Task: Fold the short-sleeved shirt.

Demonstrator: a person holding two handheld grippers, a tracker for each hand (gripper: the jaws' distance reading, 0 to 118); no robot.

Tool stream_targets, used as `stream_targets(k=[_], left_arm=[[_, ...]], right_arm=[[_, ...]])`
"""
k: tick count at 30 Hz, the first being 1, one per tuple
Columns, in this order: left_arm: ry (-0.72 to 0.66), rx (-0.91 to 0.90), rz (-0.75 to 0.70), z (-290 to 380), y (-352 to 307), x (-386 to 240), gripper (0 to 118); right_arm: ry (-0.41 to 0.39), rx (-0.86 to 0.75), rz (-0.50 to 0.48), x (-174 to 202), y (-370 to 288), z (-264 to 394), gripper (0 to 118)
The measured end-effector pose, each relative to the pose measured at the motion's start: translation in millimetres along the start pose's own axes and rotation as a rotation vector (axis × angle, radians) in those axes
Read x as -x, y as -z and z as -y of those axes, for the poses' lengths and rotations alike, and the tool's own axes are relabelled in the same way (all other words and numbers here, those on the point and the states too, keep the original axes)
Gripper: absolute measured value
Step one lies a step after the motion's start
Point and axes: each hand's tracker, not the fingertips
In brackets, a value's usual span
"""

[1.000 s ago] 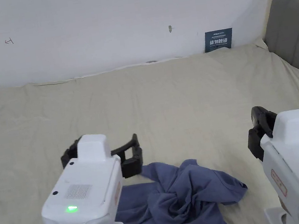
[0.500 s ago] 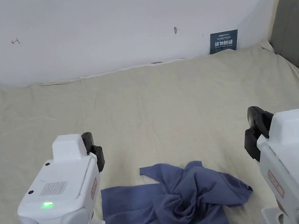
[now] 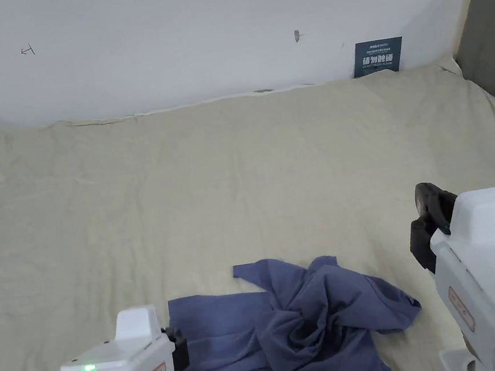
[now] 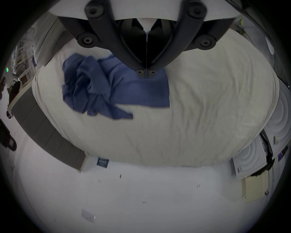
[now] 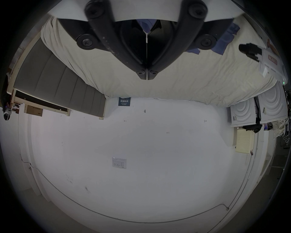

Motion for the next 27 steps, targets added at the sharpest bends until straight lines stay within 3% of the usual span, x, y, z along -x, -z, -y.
stream_targets(k=[1,2,4,8,11,14,16,19,20,21,24,27], left_arm=[[0.002,0.015,-0.006,7,2,2,4],[0.002,0.03,-0.01,12,5,3,15],[-0.003,0.045,-0.02,23,10,6,76],[-0.037,0.091,-0.049,36,19,2,110],[-0.029,0.116,-0.082,41,27,-6,103],[-0.021,0.167,-0.088,49,40,-14,78],[-0.016,0.2,-0.095,56,56,-13,55],[0.02,0.183,-0.144,63,57,-23,43],[0.023,0.19,-0.143,61,57,-24,32],[0.017,0.194,-0.116,59,58,-24,12],[0.001,0.201,-0.095,56,60,-22,6],[-0.062,0.137,-0.043,50,47,-12,6]], right_arm=[[0.001,0.005,-0.001,1,1,1,2],[0.003,0.01,-0.001,1,1,3,2],[0.008,0.02,-0.003,1,2,6,2],[0.011,0.04,-0.01,2,6,12,2],[0.004,0.052,-0.014,3,8,16,2],[0.006,0.062,-0.019,3,9,18,2],[0.005,0.069,-0.016,1,11,20,2],[0.006,0.084,-0.011,-1,12,21,2],[0.006,0.089,-0.008,-3,14,22,2],[0.006,0.097,-0.005,-5,16,24,2],[0.02,0.15,0.003,-11,28,30,5],[0.055,0.267,-0.004,-23,51,44,28]])
